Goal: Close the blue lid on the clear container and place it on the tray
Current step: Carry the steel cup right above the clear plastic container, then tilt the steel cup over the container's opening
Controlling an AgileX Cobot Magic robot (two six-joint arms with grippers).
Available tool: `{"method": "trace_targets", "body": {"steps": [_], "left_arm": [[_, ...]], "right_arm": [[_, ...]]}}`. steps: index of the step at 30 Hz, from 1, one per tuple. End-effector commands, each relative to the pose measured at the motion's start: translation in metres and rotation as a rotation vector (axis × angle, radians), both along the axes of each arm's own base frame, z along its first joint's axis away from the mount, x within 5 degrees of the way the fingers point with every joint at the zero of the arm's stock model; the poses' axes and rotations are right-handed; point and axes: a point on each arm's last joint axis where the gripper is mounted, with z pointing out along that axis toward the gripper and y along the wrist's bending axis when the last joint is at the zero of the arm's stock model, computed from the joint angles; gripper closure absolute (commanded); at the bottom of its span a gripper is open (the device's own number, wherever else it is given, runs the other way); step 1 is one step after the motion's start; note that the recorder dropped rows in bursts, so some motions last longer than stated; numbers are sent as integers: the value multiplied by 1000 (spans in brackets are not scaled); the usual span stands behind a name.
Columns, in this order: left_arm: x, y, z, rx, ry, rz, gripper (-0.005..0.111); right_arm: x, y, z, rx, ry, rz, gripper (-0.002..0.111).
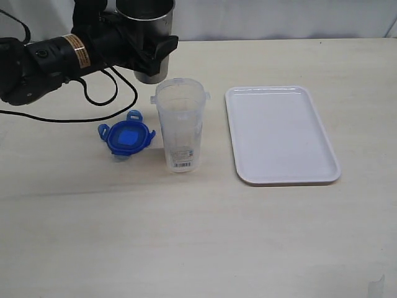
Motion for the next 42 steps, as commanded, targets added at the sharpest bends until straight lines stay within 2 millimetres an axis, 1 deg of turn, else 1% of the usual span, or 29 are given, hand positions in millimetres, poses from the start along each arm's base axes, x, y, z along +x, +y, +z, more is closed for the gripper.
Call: {"method": "trace_targets", "body": {"steps": [1,4,9,13,21,42], "left_arm": [[-3,-4,20,-6,-85,-58,107],[-6,-6,17,45,-98,-113,107],[-8,-8,17,111,-166,-149,107],[-8,-8,17,132,-190,-158,107],[-11,-11,24,79,-257,-202,107],[-10,-10,21,194,-345,-205,107]], "right_arm": [[0,0,0,1,-5,-4,103],[0,0,0,1,-5,-4,103],[0,0,0,1,-5,-4,103],[0,0,0,1,-5,-4,103],[0,0,0,1,-5,-4,103],[0,0,0,1,-5,-4,103]]}}
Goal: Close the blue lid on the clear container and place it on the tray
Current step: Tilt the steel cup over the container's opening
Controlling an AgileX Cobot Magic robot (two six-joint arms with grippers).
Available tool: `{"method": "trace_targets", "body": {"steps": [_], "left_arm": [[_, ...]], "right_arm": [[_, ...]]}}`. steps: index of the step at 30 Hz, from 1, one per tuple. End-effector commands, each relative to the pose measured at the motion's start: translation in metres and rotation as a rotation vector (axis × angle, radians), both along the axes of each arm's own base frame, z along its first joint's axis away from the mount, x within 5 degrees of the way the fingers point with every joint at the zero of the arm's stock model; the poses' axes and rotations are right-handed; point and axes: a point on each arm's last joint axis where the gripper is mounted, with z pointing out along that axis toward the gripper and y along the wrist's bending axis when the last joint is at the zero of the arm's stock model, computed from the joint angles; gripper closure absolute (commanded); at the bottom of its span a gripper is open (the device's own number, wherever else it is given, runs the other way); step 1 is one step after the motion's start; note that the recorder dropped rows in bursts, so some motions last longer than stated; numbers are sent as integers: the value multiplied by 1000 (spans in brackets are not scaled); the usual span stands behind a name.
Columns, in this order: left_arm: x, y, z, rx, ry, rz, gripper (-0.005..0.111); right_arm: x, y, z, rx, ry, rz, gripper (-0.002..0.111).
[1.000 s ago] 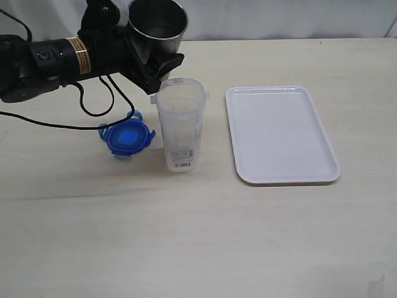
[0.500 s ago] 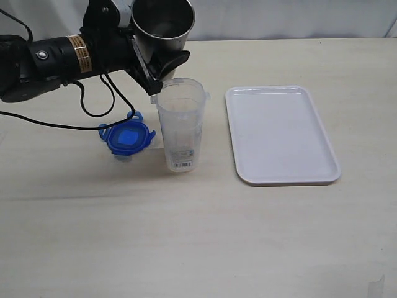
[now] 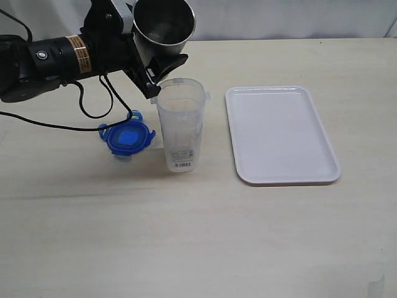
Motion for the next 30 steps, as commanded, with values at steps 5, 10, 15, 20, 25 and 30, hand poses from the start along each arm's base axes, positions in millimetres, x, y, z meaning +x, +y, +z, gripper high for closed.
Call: {"method": "trace_targets", "body": {"steps": [5,10,15,20,25,30], "left_arm": [[1,-2,18,-29,-109,-19,107],[1,-2,18,-9,-136,-23,107],[1,-2,18,2,-151,-24,107],[1,-2,18,40,-199,-32,107],[2,-1,17,79,-236,-33,107],[3,0,15,141,-268,-23,107]], "right_arm": [[0,0,0,1,-5,-4,103],[0,0,0,1,-5,-4,103],[0,0,0,1,-5,-4,103],[0,0,0,1,-5,-4,103],[0,0,0,1,-5,-4,103],[0,0,0,1,-5,-4,103]]}}
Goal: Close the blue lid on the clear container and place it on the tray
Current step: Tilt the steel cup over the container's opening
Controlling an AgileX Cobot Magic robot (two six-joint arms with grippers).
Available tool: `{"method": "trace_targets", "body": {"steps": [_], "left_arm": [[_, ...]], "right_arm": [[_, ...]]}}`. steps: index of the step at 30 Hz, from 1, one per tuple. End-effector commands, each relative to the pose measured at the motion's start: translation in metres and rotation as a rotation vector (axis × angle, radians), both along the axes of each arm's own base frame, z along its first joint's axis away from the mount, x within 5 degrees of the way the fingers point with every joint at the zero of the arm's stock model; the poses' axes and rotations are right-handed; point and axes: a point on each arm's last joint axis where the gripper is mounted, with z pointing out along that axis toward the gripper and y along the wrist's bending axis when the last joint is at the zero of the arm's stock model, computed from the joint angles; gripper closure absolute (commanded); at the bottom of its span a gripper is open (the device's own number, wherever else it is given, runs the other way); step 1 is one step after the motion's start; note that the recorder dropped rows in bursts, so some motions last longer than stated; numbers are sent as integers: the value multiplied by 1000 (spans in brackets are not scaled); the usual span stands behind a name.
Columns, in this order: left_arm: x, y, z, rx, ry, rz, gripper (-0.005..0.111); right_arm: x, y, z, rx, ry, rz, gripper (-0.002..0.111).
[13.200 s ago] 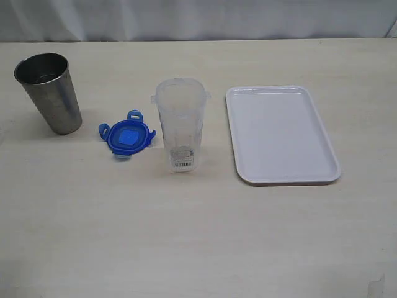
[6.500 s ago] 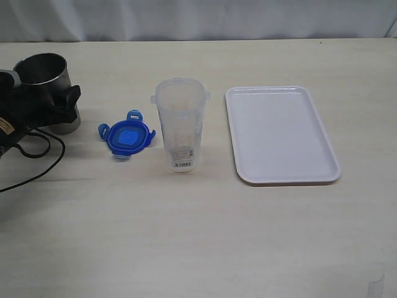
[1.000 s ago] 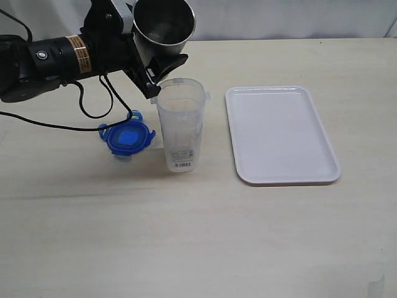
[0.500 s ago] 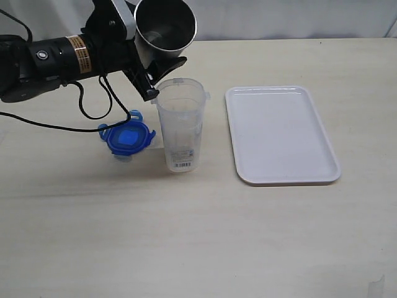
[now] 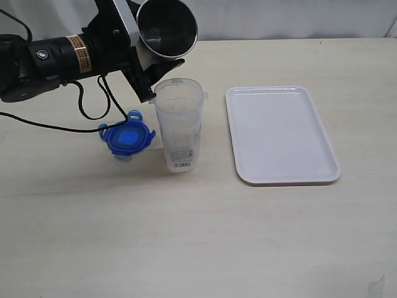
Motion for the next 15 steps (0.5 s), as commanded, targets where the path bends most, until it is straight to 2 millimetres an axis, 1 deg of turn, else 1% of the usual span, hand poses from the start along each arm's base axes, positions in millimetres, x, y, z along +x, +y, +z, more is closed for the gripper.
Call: {"method": "trace_targets", "body": {"steps": [1,15], "left_arm": [[2,-1,16,-15,-85,0,107],[1,-2,19,-27,-114,-18,107]], "right_arm": [[0,0,0,1,-5,-4,103],[0,0,0,1,-5,-4,103]]}}
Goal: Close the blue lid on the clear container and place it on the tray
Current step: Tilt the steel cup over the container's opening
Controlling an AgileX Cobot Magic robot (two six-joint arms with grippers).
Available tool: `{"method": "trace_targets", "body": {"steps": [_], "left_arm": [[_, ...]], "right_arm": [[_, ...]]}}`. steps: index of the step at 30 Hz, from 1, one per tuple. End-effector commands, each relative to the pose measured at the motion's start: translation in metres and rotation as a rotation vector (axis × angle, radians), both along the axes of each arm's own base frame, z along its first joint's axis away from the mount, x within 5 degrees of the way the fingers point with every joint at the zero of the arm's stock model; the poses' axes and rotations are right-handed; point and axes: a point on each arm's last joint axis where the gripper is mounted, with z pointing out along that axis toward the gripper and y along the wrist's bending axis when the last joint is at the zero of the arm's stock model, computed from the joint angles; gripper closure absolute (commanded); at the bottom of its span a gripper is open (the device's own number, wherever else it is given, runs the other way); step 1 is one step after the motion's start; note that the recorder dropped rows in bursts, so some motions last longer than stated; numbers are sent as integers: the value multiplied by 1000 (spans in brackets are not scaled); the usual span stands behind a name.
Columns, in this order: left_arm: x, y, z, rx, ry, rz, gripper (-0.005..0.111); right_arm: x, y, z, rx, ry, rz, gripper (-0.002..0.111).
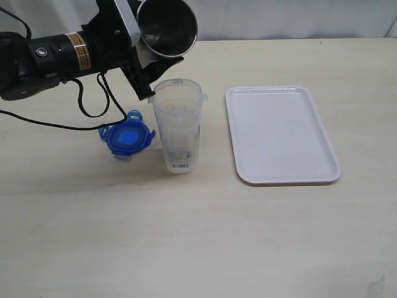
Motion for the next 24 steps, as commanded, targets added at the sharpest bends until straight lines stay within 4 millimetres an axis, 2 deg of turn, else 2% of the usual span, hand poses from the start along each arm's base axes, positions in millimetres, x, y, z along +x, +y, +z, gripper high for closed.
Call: {"method": "trace_targets", "body": {"steps": [1,24], "left_arm": [[-1,-2,16,-59,-65,-20,107],[-1,-2,16,-53,-75,-23,107]], "right_arm": [[0,0,0,1,-5,-4,103],[0,0,0,1,-5,-4,103]]}}
